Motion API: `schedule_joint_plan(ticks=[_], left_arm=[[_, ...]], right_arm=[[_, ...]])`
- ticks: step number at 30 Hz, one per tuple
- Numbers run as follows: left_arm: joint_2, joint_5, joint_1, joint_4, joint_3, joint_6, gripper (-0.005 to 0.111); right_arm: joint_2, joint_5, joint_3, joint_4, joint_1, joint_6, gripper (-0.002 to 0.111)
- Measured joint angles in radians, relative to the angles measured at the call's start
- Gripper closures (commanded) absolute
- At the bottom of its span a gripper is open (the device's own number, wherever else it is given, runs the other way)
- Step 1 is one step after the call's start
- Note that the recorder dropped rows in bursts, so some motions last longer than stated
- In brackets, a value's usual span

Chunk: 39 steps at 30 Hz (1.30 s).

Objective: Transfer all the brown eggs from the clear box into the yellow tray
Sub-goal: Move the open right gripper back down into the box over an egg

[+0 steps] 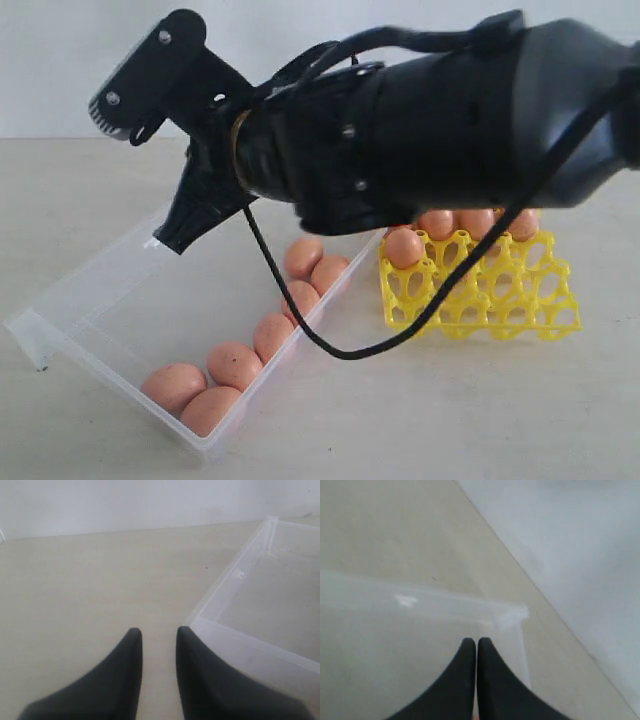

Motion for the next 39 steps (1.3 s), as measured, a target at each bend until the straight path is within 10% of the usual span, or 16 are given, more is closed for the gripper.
schedule_joint_plan(ticks=[12,19,27,39], left_arm=[[0.000,0.000,0.000,0.000,0.000,0.000,0.082],[0.000,-0.012,0.000,0.000,0.000,0.000,0.082],[0.000,-0.026,0.000,0.000,0.000,0.000,0.083],[0.000,-0.006,0.000,0.123,0.000,0.057,0.111]], right_arm=[[0.169,0.749,-0.400,1.568,-0.157,-1.200,0.107],[0.278,0.787,-0.496,1.645,-0.135,-1.311,0.101],[0.357,0.760,-0.497,1.610,-0.115,-1.399,0.042],[0.437,0.684,-0.498,1.538,-0.115,-1.326,0.039]])
